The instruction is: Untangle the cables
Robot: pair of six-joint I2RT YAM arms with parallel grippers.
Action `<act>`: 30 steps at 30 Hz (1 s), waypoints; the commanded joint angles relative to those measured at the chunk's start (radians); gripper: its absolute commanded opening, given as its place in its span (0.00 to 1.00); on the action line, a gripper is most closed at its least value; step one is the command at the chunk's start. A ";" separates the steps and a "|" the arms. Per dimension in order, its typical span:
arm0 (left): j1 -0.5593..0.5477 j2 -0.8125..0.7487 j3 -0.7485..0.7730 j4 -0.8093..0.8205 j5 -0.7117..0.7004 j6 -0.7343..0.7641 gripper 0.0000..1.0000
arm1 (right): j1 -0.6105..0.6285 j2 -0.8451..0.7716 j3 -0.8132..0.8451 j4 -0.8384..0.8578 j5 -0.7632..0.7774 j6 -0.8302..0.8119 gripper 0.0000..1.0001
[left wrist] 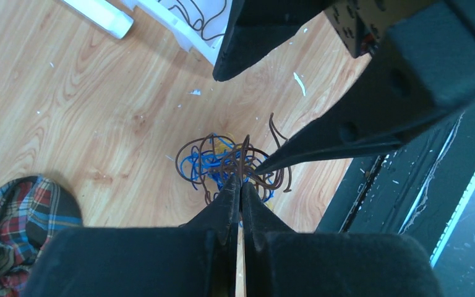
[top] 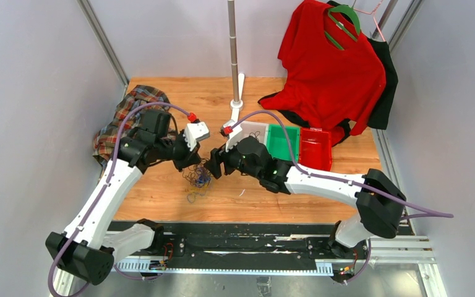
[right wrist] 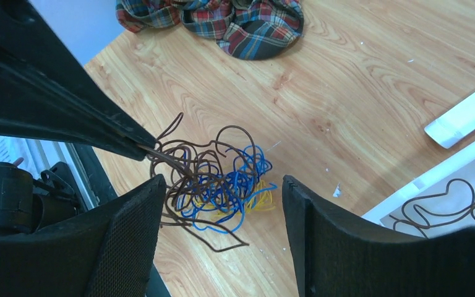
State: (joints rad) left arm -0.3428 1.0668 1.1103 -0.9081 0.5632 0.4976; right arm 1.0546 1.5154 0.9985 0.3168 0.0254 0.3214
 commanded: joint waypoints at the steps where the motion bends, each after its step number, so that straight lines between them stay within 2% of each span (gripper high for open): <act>1: -0.001 -0.033 0.051 -0.038 0.031 -0.008 0.01 | 0.008 0.006 -0.020 0.096 -0.009 0.009 0.68; 7: -0.001 -0.033 0.069 -0.038 0.057 -0.030 0.01 | 0.007 0.049 -0.002 0.122 -0.003 0.030 0.68; 11: -0.001 -0.031 0.090 -0.039 0.074 -0.043 0.01 | 0.007 0.077 0.009 0.125 -0.002 0.037 0.60; 15: -0.001 -0.035 0.128 -0.047 0.075 -0.050 0.01 | 0.005 0.063 -0.013 0.128 0.016 0.039 0.39; 18: -0.001 -0.043 0.141 -0.055 0.062 -0.043 0.01 | -0.005 0.024 -0.054 0.137 0.048 0.049 0.12; 20: -0.001 -0.046 0.144 -0.055 0.047 -0.041 0.01 | -0.016 -0.015 -0.086 0.141 0.065 0.057 0.01; 26: 0.010 -0.055 0.163 -0.056 -0.056 0.006 0.01 | -0.044 -0.143 -0.182 0.136 0.110 0.060 0.01; 30: 0.010 -0.066 0.173 -0.055 -0.179 0.101 0.01 | -0.063 -0.209 -0.219 0.117 0.120 0.060 0.00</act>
State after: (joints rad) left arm -0.3393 1.0355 1.2457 -0.9627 0.5159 0.5037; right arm 1.0157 1.3621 0.8127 0.4374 0.0986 0.3744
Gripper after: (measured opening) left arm 0.017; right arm 0.012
